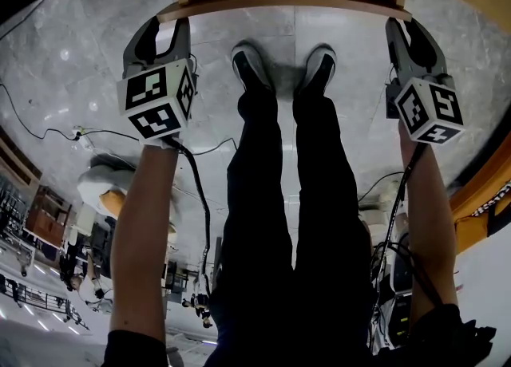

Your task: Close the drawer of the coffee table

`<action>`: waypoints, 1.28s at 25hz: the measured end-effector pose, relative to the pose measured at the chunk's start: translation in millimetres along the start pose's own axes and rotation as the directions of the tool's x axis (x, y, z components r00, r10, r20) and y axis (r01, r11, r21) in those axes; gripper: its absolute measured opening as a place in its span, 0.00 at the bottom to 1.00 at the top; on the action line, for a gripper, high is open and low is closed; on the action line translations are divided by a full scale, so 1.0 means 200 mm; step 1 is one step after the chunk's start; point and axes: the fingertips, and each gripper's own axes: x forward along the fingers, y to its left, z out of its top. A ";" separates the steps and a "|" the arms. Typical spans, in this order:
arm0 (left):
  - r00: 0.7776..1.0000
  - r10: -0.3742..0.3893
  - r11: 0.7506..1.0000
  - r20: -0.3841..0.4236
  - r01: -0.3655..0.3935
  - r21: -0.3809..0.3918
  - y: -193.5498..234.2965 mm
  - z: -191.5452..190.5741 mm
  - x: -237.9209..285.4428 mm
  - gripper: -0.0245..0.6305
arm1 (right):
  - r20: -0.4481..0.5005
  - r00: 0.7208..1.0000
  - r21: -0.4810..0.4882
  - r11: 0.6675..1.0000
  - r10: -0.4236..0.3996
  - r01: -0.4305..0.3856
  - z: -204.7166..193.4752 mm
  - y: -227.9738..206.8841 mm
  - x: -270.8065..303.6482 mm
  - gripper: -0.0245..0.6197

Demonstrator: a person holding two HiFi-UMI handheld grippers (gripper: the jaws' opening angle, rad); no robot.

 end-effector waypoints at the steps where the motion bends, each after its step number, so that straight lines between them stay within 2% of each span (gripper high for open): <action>1: 1.000 0.000 1.000 0.002 0.000 -0.001 0.00 0.01 0.01 0.32 | 0.001 1.000 0.001 1.000 -0.002 0.002 0.01 -0.01 0.01 0.24; 13: 1.000 0.008 1.000 0.025 -0.008 -0.008 0.03 0.17 0.10 0.32 | 0.017 1.000 0.004 1.000 -0.016 0.016 0.16 -0.07 0.12 0.24; 20: 0.997 0.030 0.999 0.065 -0.029 -0.020 0.06 0.25 0.13 0.32 | 0.057 0.998 0.014 1.000 -0.026 0.025 0.24 -0.09 0.17 0.24; 24: 0.995 0.037 0.999 0.095 -0.036 -0.014 0.06 0.30 0.16 0.32 | 0.126 0.991 0.022 0.999 -0.036 0.034 0.28 -0.12 0.19 0.24; 32: 0.985 0.060 0.998 0.159 -0.060 -0.008 0.09 0.36 0.19 0.32 | 0.271 0.959 0.030 0.997 -0.082 0.077 0.33 -0.13 0.23 0.24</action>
